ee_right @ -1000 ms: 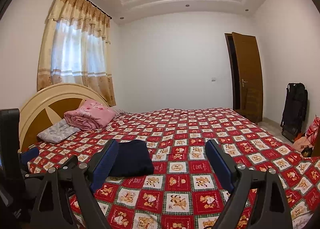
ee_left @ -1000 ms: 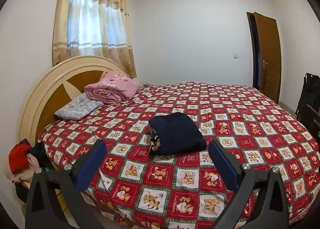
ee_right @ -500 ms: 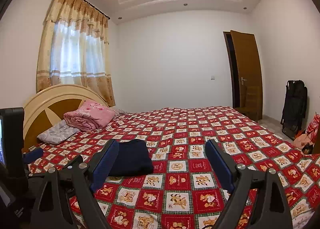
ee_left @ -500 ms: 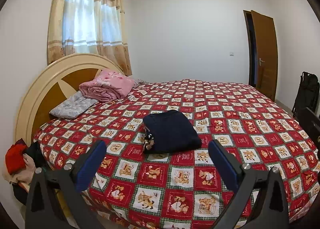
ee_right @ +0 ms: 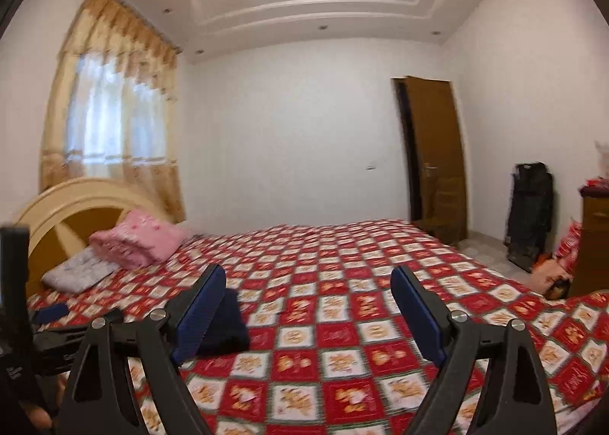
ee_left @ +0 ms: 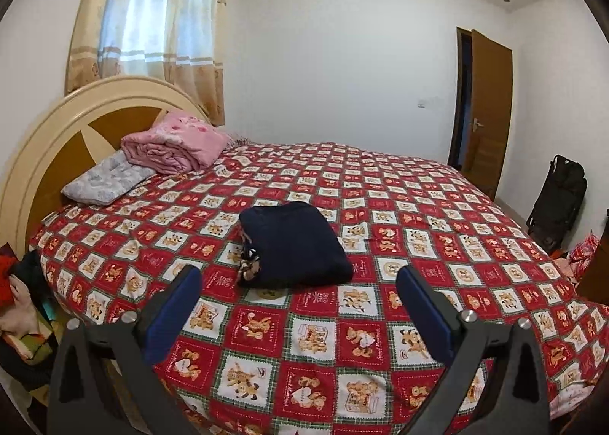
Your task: Fold small clothes
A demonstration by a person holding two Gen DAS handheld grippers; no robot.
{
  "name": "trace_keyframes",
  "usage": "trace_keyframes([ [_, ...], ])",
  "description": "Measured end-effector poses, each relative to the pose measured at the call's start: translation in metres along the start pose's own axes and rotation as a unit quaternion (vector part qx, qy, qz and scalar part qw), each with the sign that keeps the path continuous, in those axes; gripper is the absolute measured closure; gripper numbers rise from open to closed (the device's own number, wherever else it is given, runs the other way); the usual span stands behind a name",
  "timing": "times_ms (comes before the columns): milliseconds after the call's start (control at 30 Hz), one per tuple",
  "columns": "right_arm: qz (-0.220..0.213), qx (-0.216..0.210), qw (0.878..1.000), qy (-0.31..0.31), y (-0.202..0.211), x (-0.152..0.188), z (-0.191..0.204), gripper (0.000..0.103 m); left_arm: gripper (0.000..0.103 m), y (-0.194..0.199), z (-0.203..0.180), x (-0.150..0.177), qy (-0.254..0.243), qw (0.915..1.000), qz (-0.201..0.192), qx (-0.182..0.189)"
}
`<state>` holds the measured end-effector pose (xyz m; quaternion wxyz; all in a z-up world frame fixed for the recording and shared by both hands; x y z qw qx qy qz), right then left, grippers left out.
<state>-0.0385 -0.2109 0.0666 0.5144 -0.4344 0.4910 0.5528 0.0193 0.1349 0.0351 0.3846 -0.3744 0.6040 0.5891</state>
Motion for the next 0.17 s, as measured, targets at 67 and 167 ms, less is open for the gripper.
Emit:
trace_keyframes([
  [67,-0.009,0.026,0.999,-0.018,0.002,-0.007,-0.023,0.014,0.0,-0.005,0.0,-0.001,0.001,1.0,0.002,-0.002],
  [167,-0.019,0.065,0.997,-0.033,0.006,-0.013,-0.055,0.014,0.0,-0.012,-0.003,-0.001,-0.005,0.9999,0.006,-0.01],
])
Point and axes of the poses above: each gripper's, at about its wrist camera, not at the fingertips, and y roughly against the way its jaws point, z to its left, x to its underside, the point moved 4 cm from there along -y, roughly the way its jaws point, and after that the axes turned 3 degrees about -y, right-handed, at the moved point
